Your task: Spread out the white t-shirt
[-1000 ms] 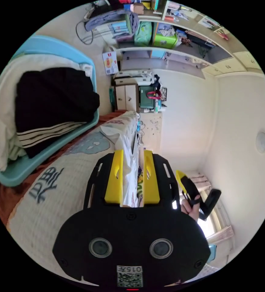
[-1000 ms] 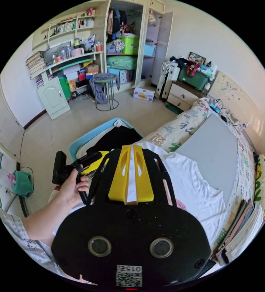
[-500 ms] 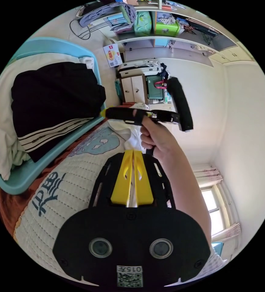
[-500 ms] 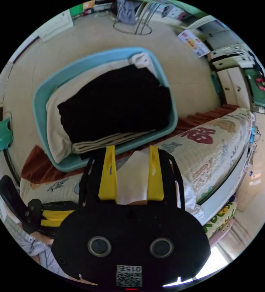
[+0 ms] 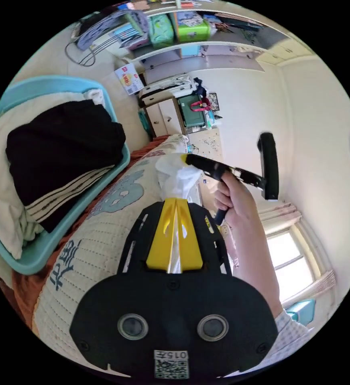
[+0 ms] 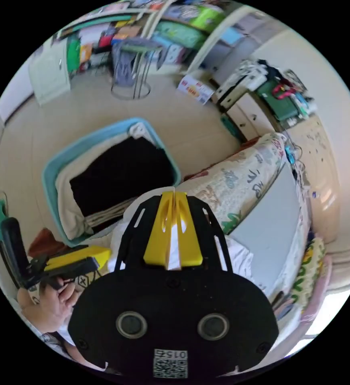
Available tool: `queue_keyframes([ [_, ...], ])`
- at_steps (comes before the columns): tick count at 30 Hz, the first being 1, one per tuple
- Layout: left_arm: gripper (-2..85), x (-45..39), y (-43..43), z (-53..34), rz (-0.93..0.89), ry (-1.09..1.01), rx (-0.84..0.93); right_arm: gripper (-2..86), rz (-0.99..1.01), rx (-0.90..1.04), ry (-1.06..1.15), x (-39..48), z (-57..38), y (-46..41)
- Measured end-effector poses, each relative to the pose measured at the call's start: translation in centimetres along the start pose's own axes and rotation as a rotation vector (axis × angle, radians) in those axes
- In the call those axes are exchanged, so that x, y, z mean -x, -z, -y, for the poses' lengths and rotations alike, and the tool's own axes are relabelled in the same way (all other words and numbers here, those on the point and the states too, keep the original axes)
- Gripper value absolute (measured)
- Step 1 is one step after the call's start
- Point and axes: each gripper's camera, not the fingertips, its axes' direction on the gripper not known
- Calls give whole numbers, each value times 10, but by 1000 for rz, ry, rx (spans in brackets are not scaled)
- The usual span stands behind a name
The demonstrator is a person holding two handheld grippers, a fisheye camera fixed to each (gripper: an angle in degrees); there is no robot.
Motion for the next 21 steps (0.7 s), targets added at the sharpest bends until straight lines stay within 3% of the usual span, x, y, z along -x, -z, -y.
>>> queue_keyframes([
  [3, -9, -47, -6, -12, 25, -304, 51, -9, 101, -144, -184, -89, -136, 42],
  [5, -8, -94, -31, -32, 19, -605, 248, -6, 238, -193, -318, -139, -257, 37],
  [8, -5, -126, -62, -67, 61, -791, 421, 8, 325, -253, -449, -174, -398, 6],
  [11, 9, -140, -68, -89, 162, -857, 357, 46, 300, -276, -582, -201, -487, -25],
  [16, 86, -153, -93, -118, 193, -900, 403, 102, 341, -213, -482, -191, -520, -51],
  [21, 84, -163, -122, -145, 316, -938, 479, 113, 311, -39, -350, -141, -526, -102],
])
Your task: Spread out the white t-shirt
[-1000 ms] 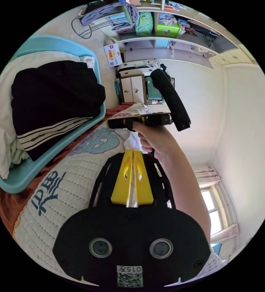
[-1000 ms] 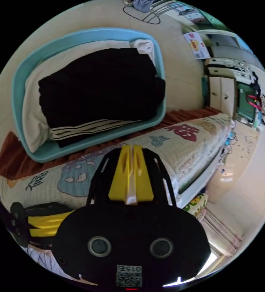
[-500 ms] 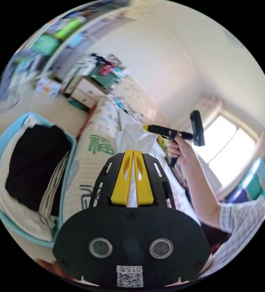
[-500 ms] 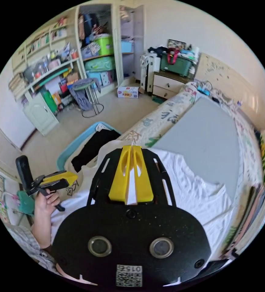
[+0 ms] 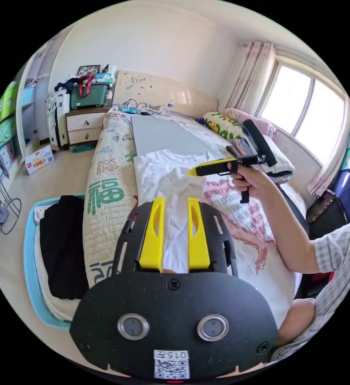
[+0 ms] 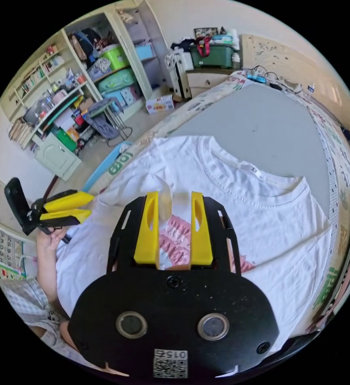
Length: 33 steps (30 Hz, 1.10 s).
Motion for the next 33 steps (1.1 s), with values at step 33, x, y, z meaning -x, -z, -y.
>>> queue_keyframes([
  [33, 85, -48, 21, -16, -50, -257, 145, 65, -327, -67, 50, 143, -171, -32],
])
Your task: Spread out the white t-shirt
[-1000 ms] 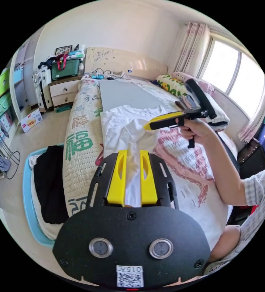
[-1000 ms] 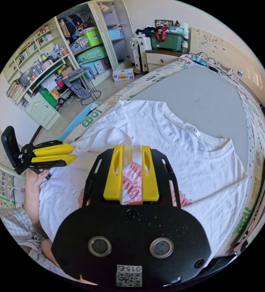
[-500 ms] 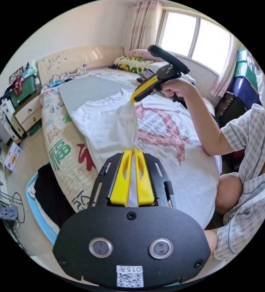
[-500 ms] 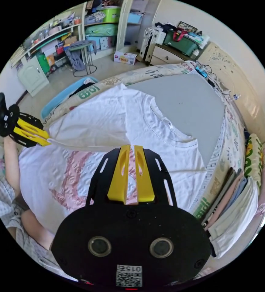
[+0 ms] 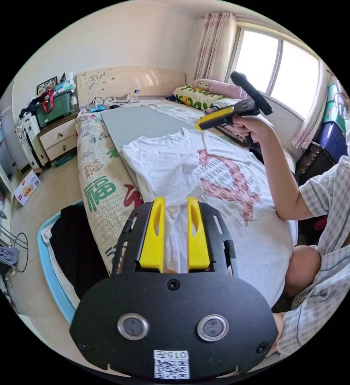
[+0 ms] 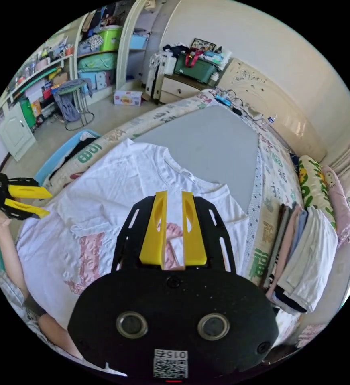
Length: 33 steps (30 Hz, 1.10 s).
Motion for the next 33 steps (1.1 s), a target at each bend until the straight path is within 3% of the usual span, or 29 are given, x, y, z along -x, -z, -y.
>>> queue_keyframes([
  [5, 87, 5, -16, -2, 25, -4, 75, 71, 519, -164, -120, -10, -17, -84],
  [8, 75, 6, -16, -5, 52, -21, 64, 75, 619, -175, -226, -9, -30, -142],
  [14, 59, 23, -6, -17, 9, 7, 13, 86, 353, -73, -205, 46, -9, -176],
  [19, 64, 35, 14, -27, 10, 36, -93, 87, 436, -42, -209, 64, 32, -199],
  [33, 16, 61, 27, -37, -60, 54, -89, 44, 271, 165, -52, 141, 198, -239],
])
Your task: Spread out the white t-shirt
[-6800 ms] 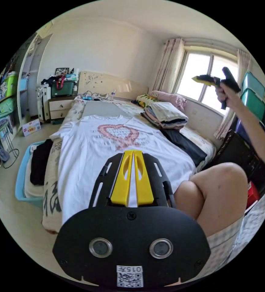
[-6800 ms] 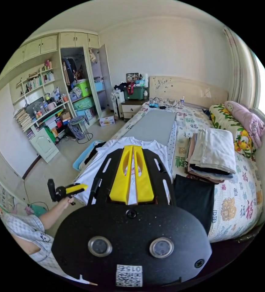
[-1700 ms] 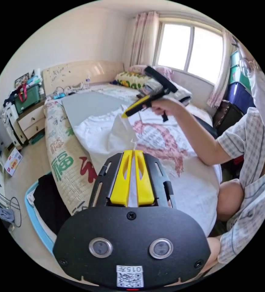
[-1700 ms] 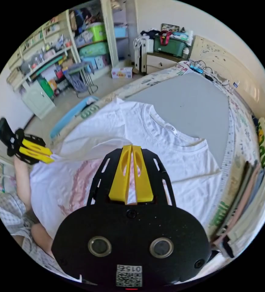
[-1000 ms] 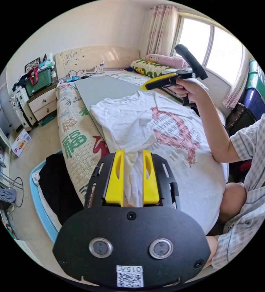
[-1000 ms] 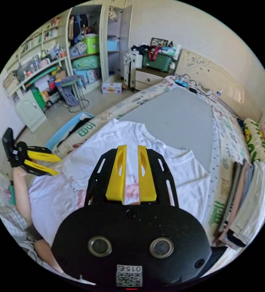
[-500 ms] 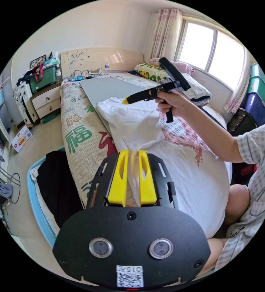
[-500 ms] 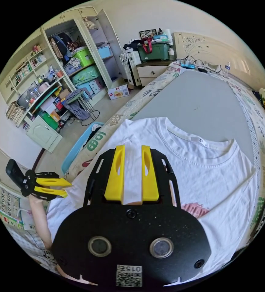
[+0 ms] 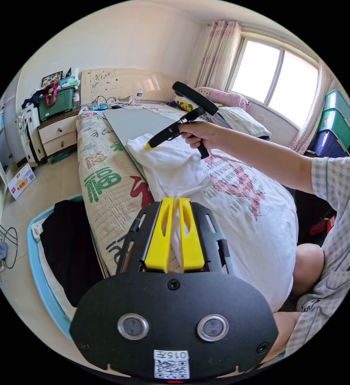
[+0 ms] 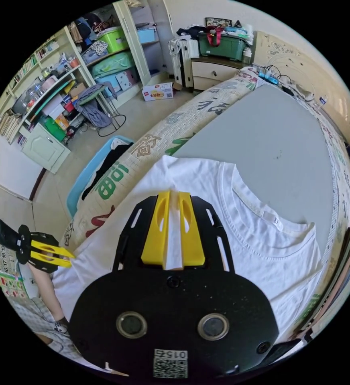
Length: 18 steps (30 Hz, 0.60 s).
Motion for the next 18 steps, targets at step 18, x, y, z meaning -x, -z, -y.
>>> queue_keyframes([
  [18, 62, -8, 52, 5, -50, -109, -211, 57, -94, -103, 235, 78, 13, 74],
])
